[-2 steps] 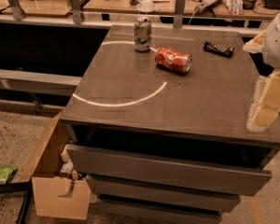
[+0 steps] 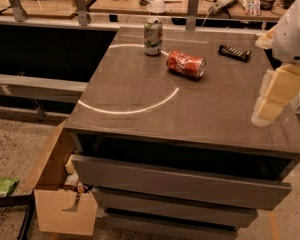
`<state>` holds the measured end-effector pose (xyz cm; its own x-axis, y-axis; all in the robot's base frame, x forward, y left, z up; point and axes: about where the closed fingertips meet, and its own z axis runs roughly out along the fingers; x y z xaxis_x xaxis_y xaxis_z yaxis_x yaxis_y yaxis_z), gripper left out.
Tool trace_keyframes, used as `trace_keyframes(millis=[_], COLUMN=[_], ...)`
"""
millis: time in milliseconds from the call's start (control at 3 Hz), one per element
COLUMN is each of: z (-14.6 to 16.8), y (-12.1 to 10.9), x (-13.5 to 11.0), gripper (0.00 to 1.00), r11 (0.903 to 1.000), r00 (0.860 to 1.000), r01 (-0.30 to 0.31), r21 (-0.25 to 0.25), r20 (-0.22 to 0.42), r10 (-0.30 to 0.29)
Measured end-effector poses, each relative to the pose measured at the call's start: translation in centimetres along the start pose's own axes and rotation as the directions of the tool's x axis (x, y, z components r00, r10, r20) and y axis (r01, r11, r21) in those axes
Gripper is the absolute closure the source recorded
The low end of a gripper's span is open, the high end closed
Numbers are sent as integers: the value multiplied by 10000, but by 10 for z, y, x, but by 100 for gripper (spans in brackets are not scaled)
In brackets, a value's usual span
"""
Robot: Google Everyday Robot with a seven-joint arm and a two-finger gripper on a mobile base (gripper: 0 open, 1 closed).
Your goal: Place coke can upright
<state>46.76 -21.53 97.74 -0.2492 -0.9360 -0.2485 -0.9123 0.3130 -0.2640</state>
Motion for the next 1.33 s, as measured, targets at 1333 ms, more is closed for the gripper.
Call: trace_keyframes(millis=[1333], z=[111], y=[-162], x=[-75], gripper=[0], r11=[9791], r00=[9798], r01=[-1997], r21=[382], r20=[30], r10=[1997])
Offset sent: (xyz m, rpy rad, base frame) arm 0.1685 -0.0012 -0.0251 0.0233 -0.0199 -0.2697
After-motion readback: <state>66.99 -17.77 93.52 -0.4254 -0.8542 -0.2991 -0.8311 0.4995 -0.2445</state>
